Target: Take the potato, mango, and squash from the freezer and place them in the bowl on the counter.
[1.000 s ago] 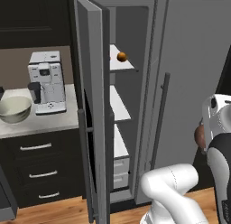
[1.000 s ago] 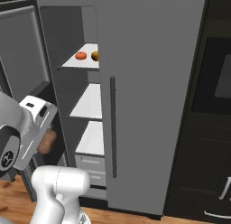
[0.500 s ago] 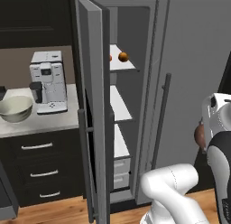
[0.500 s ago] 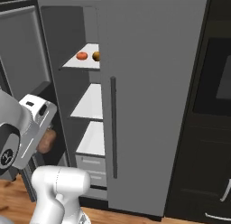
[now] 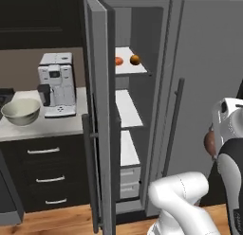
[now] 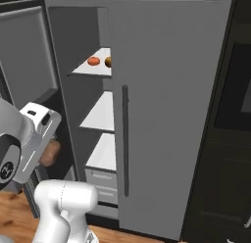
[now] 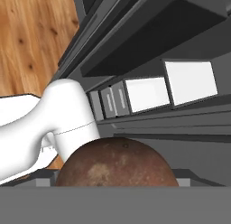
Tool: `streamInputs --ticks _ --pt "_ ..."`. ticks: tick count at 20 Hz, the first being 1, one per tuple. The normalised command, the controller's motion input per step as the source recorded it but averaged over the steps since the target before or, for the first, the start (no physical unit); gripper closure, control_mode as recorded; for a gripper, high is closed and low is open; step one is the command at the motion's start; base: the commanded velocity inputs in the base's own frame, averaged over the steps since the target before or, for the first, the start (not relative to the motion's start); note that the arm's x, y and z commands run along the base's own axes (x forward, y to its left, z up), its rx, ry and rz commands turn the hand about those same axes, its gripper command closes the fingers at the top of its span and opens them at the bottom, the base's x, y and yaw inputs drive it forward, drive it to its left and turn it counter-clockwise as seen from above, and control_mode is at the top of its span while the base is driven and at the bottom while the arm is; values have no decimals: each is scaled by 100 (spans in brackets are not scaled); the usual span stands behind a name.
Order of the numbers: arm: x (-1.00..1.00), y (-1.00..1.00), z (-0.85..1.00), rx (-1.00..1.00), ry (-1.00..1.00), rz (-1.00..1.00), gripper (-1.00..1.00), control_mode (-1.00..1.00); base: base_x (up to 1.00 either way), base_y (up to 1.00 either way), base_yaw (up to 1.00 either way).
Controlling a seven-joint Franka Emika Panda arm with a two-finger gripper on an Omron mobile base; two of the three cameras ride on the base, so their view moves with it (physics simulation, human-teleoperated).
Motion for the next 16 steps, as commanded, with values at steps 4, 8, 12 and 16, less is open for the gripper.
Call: streamInputs --ticks 4,8,12,16 --pt "0 0 0 0 0 0 100 100 0 21 95" --pt "0 0 0 0 0 0 100 100 0 24 93" --pt "0 0 0 0 0 0 100 100 0 -43 82" --pt "0 0 0 0 0 0 100 100 -27 -100 38"
